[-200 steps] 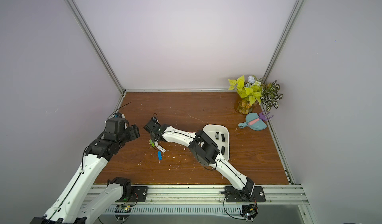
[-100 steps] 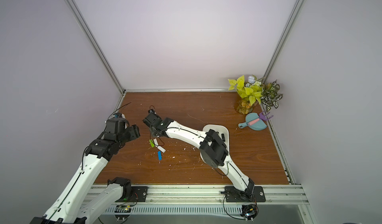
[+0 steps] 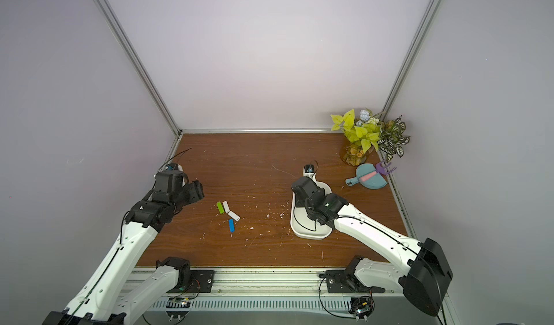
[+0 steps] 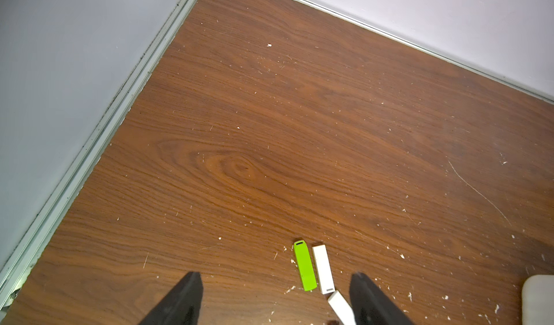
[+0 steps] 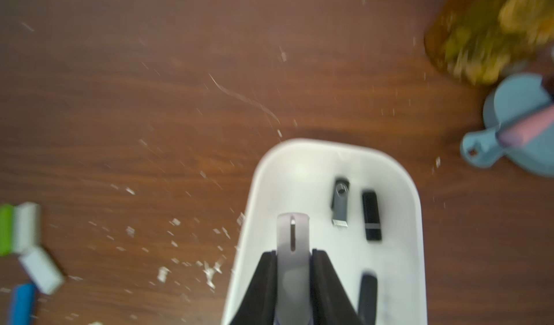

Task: Put the usb flash drive into the storage box
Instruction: Place the USB flash in the storage box.

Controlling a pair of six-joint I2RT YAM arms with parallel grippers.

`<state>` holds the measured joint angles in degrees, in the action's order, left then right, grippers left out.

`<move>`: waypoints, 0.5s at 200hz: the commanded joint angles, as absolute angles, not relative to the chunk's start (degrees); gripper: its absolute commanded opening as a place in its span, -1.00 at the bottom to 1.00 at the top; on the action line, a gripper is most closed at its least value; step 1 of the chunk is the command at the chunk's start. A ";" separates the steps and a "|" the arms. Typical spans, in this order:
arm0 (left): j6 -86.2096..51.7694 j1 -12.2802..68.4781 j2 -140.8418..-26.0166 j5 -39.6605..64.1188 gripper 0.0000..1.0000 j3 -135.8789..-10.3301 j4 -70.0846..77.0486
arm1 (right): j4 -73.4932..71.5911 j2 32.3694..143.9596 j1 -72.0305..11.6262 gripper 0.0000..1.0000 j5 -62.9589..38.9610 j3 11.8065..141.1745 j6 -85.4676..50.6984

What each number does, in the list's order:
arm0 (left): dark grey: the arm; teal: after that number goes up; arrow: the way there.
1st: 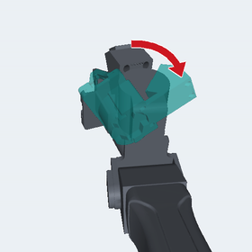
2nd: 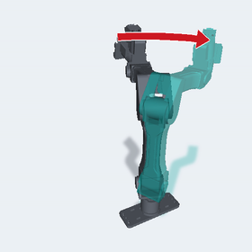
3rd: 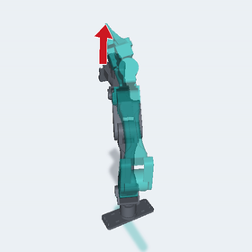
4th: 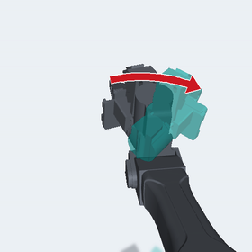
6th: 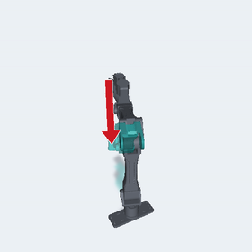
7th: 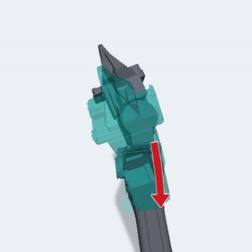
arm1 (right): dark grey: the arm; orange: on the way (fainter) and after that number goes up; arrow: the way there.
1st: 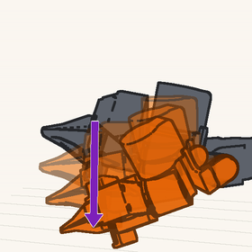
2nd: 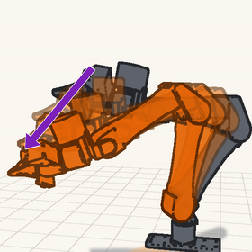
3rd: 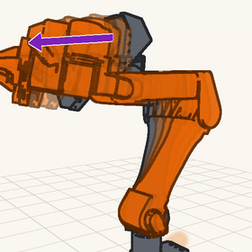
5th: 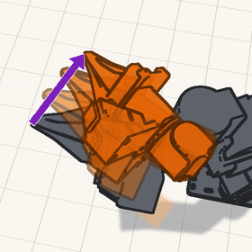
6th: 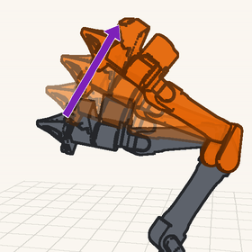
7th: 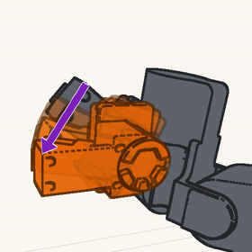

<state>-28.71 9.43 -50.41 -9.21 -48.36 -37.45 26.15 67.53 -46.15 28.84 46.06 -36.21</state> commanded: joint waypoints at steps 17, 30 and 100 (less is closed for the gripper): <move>-28.20 10.02 -51.41 -8.27 0.54 -47.81 -37.12 | 19.32 66.06 -43.69 -0.57 23.49 35.44 -44.17; -28.14 10.09 -51.59 -8.20 0.54 -47.81 -37.21 | 17.84 67.43 -42.99 -0.56 23.61 33.92 -44.66; -28.29 10.11 -51.94 -8.20 0.54 -47.74 -37.23 | 12.11 72.09 -40.03 -0.56 22.67 31.37 -44.23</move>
<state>-28.69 9.54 -51.62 -8.60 -48.36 -37.43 14.81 71.50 -40.64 22.94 31.20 -43.33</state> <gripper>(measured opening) 0.769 0.219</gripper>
